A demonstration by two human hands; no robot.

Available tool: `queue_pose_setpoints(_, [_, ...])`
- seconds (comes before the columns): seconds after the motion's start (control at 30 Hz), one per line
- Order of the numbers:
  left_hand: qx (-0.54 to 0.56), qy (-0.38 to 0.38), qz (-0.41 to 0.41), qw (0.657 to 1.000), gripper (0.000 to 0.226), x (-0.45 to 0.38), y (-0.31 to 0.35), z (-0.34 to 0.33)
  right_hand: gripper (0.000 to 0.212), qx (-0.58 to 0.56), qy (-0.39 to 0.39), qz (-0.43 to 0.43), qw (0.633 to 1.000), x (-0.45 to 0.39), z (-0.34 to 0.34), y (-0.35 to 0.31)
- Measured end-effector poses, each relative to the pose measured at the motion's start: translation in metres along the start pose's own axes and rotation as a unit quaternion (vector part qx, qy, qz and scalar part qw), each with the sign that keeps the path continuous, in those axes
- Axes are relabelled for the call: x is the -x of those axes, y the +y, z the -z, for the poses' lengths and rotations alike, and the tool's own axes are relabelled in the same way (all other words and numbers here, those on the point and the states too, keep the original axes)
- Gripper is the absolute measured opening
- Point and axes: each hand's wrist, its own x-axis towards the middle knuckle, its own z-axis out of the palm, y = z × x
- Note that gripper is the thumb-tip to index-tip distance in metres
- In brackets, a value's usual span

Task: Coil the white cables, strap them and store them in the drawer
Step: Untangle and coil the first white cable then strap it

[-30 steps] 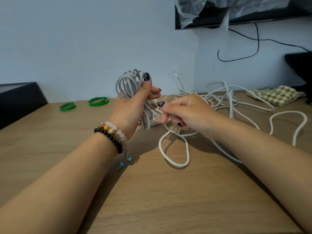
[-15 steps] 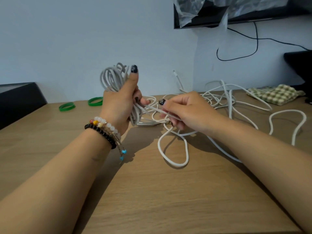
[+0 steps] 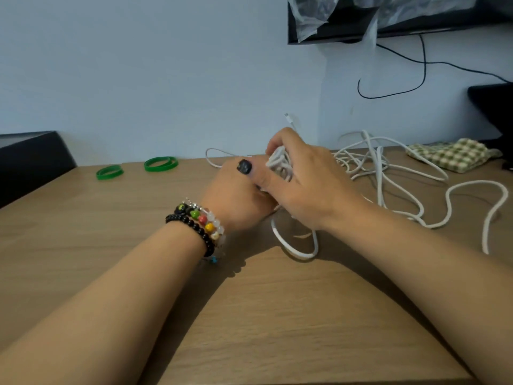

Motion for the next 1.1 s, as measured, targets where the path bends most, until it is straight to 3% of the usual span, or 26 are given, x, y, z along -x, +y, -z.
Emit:
queue_pose_setpoints(0.07, [0.002, -0.016, -0.001, 1.0, 0.035, -0.001, 0.001, -0.003, 0.058, 0.024, 0.016, 0.005, 1.0, 0.001, 0.001, -0.002])
queue_pose_setpoints(0.27, [0.085, 0.041, 0.023, 0.995, 0.032, -0.001, -0.003, -0.008, 0.032, 0.071, 0.07, 0.033, 0.994, -0.001, -0.001, -0.007])
queue_pose_setpoints(0.43, [0.083, 0.076, 0.064, 0.992, 0.021, -0.002, -0.007, -0.011, 0.029, 0.003, 0.072, -0.045, 0.996, -0.009, -0.004, 0.0])
queue_pose_setpoints(0.67, [-0.117, 0.099, 0.001, 0.988, 0.029, -0.003, -0.003, -0.008, 0.035, -0.046, 0.116, -0.129, 0.984, -0.017, -0.002, 0.01])
queue_pose_setpoints(0.87, [-0.182, 0.098, 0.005, 0.978, 0.019, -0.006, -0.001, -0.011, 0.036, -0.074, 0.141, -0.131, 0.979, -0.016, -0.003, 0.008])
queue_pose_setpoints(0.93, [-0.141, 0.097, 0.02, 0.985, 0.014, -0.007, -0.005, -0.012, 0.038, -0.124, 0.15, -0.11, 0.975, -0.014, -0.003, 0.008])
queue_pose_setpoints(1.0, [-0.015, 0.119, 0.067, 0.991, 0.016, -0.008, -0.012, -0.009, 0.034, -0.2, 0.16, -0.1, 0.961, -0.013, -0.002, 0.011])
queue_pose_setpoints(1.03, [0.079, 0.142, 0.094, 0.982, 0.02, -0.008, -0.017, -0.006, 0.029, -0.223, 0.157, -0.103, 0.957, -0.013, -0.001, 0.014])
queue_pose_setpoints(1.1, [0.269, 0.196, 0.152, 0.931, 0.03, -0.009, -0.025, 0.001, 0.019, -0.222, 0.122, -0.118, 0.96, -0.014, -0.002, 0.019])
